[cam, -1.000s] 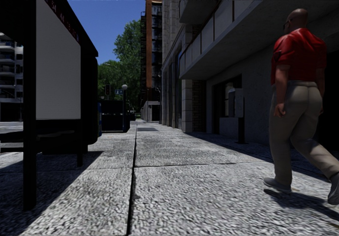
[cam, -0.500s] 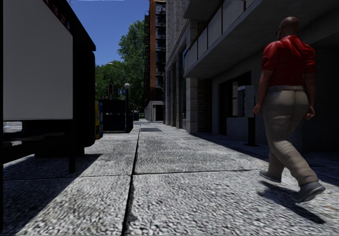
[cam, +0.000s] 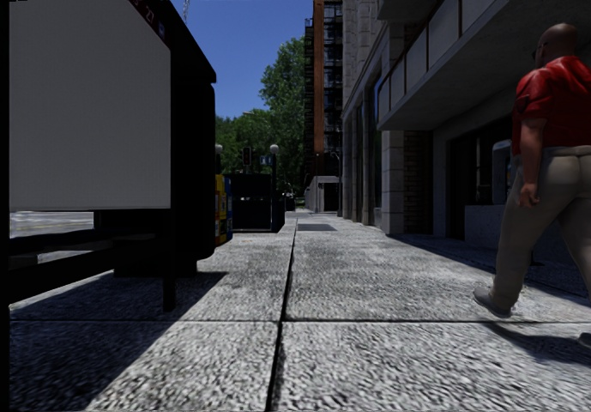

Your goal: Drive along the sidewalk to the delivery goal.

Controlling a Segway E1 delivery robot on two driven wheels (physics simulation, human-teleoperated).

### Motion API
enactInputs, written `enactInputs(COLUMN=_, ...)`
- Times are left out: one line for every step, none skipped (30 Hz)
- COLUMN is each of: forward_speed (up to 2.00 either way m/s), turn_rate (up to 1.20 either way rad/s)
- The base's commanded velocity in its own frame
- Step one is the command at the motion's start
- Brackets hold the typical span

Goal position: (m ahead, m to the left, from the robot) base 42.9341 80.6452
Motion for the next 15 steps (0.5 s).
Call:
enactInputs(forward_speed=1.11, turn_rate=0.00)
enactInputs(forward_speed=1.40, turn_rate=0.00)
enactInputs(forward_speed=1.56, turn_rate=0.00)
enactInputs(forward_speed=1.56, turn_rate=0.00)
enactInputs(forward_speed=1.72, turn_rate=0.00)
enactInputs(forward_speed=1.86, turn_rate=0.00)
enactInputs(forward_speed=2.00, turn_rate=0.00)
enactInputs(forward_speed=2.00, turn_rate=0.00)
enactInputs(forward_speed=2.00, turn_rate=0.00)
enactInputs(forward_speed=2.00, turn_rate=0.00)
enactInputs(forward_speed=2.00, turn_rate=0.00)
enactInputs(forward_speed=2.00, turn_rate=0.00)
enactInputs(forward_speed=2.00, turn_rate=0.00)
enactInputs(forward_speed=2.00, turn_rate=0.00)
enactInputs(forward_speed=2.00, turn_rate=0.00)
